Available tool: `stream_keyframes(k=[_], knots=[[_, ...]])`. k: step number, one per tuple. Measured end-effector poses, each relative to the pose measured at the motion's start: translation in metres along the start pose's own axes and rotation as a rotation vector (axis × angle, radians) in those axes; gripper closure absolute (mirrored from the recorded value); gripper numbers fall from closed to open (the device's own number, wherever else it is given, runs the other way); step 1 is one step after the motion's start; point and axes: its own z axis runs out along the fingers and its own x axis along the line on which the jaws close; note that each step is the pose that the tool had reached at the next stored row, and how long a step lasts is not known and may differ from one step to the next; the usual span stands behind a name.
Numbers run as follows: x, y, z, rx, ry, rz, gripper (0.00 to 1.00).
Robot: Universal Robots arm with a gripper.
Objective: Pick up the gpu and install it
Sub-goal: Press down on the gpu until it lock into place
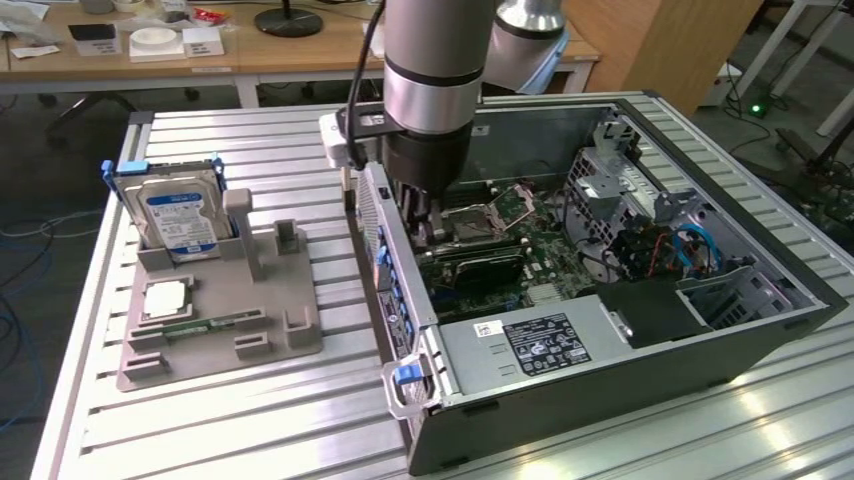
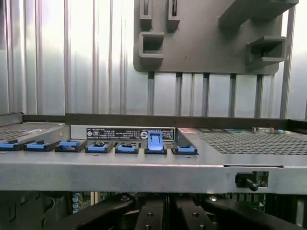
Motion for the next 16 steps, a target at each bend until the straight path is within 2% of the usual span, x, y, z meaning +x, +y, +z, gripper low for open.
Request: stream_keyframes(k=[3,5,9,11,16], knots=[[0.001,-0.0001,0.0029,-0.0021,0.0006,0.000,0.89],[0.002,-0.0030,0.0068,-0.0025,-0.0001,0.001,0.89],[0.001,-0.0201,0.0105,-0.0040,0.0001,0.000,0.89],[0.002,-0.0250,0.0123,-0.0048,0.0000,0.000,0.89],[0.002,-0.0276,0.0180,-0.0051,0.0001,0.000,0.89]])
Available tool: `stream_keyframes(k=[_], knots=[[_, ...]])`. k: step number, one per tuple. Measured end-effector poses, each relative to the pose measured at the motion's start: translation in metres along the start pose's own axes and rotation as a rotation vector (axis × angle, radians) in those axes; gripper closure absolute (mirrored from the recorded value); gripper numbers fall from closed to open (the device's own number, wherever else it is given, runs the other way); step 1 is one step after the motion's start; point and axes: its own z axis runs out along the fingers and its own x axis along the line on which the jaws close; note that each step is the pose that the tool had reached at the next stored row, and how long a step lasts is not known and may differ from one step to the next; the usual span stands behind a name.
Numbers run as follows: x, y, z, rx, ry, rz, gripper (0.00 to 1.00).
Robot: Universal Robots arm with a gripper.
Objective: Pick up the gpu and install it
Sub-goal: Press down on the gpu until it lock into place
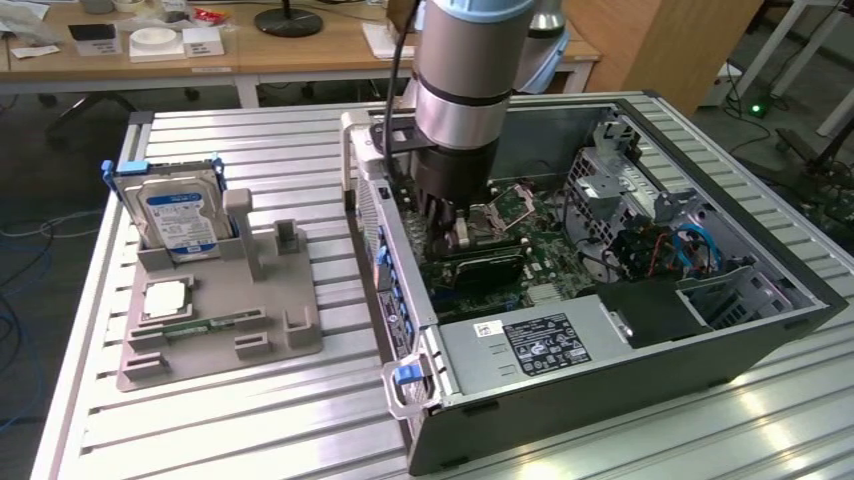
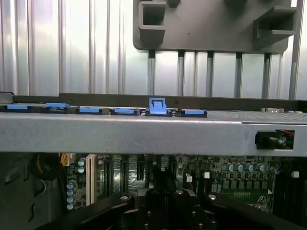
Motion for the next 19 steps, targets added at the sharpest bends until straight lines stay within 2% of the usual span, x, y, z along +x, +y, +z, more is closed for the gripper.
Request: stream_keyframes(k=[7,13,16,19], knots=[[0.000,-0.0001,0.0089,-0.0006,0.0001,0.000,0.89],[0.001,-0.0002,0.0126,-0.0037,0.0004,0.000,0.89],[0.000,-0.0006,0.0092,-0.0018,-0.0032,0.000,0.89],[0.000,-0.0009,0.0007,-0.0032,-0.0016,0.000,0.89]])
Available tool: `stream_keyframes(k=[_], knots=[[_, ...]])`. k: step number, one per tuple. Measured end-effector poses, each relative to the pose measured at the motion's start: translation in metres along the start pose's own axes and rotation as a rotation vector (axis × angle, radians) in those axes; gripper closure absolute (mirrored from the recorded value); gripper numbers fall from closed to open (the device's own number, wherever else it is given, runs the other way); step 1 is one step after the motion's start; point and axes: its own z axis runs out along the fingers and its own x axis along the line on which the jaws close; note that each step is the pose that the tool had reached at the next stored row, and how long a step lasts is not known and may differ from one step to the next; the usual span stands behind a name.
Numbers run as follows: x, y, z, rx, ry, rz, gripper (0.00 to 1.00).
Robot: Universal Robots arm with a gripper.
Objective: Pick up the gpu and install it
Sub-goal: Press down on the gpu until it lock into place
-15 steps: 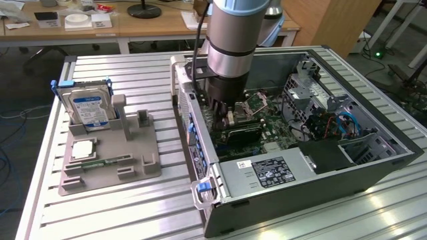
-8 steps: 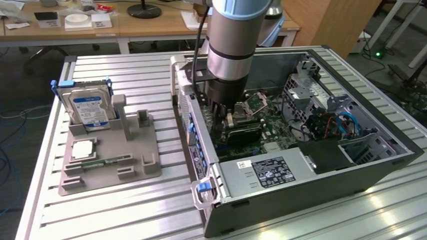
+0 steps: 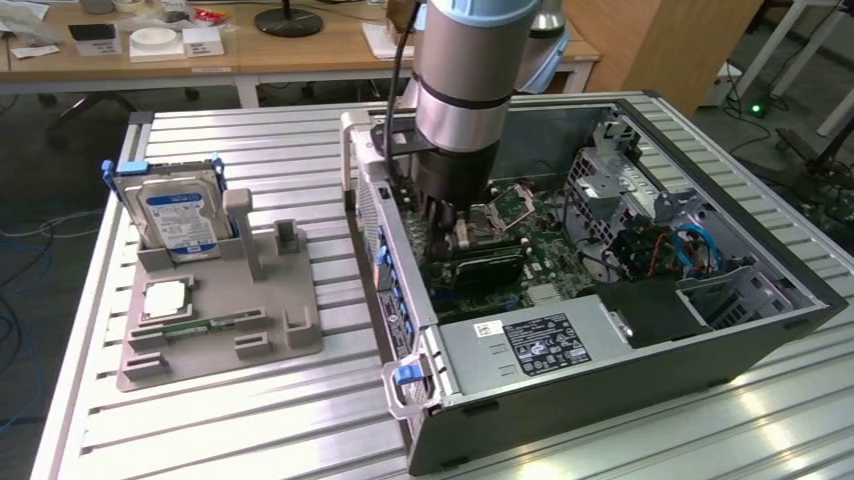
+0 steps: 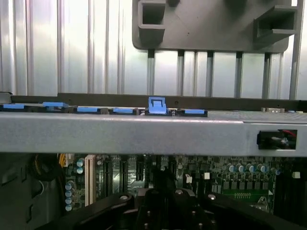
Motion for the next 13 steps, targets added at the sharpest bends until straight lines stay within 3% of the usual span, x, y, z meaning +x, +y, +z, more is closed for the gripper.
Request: stream_keyframes(k=[4,13], knots=[[0.000,-0.0050,-0.0009,-0.0003,0.0003,0.000,0.89],[0.000,-0.0447,0.0010,-0.0004,-0.0001,-0.003,0.89]])
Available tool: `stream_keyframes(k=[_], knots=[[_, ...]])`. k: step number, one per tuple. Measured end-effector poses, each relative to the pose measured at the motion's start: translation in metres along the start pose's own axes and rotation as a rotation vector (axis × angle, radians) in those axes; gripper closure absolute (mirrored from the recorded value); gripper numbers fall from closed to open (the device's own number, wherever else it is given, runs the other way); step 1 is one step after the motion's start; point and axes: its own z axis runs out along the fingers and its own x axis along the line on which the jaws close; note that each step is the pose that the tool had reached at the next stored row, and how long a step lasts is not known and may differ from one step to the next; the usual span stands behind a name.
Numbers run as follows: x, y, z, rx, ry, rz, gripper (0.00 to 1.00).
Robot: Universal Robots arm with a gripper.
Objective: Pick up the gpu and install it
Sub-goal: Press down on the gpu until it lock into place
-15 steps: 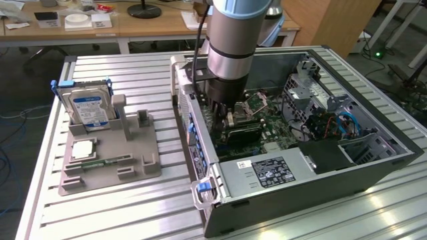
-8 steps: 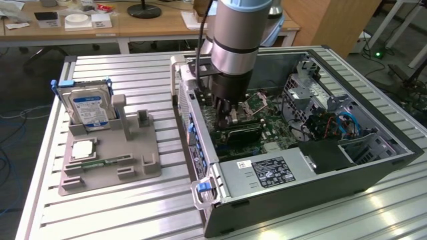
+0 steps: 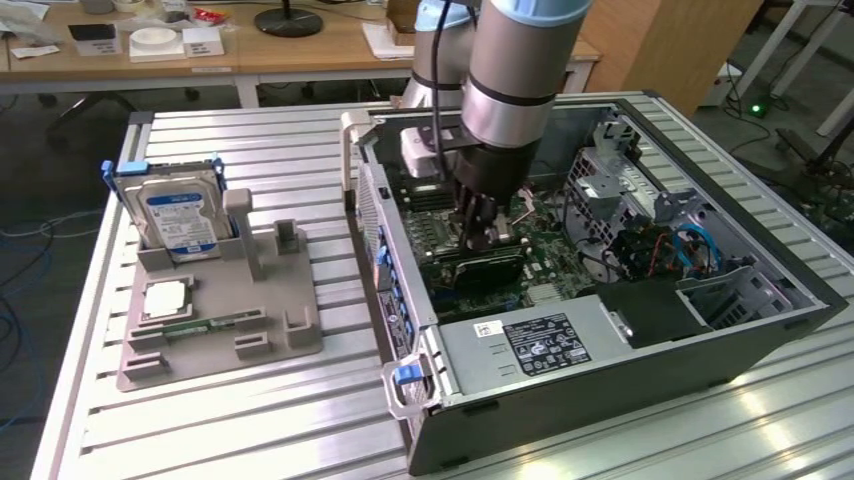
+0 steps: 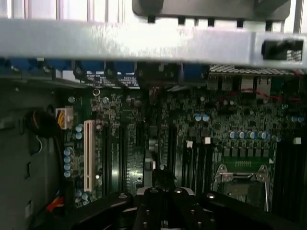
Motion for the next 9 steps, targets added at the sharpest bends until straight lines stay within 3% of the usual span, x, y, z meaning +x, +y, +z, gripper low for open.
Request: stream_keyframes(k=[2,9], knots=[[0.0001,-0.0055,0.0002,0.0001,-0.0003,-0.001,0.89],[0.0001,-0.0055,0.0002,0.0000,-0.0002,-0.001,0.89]])
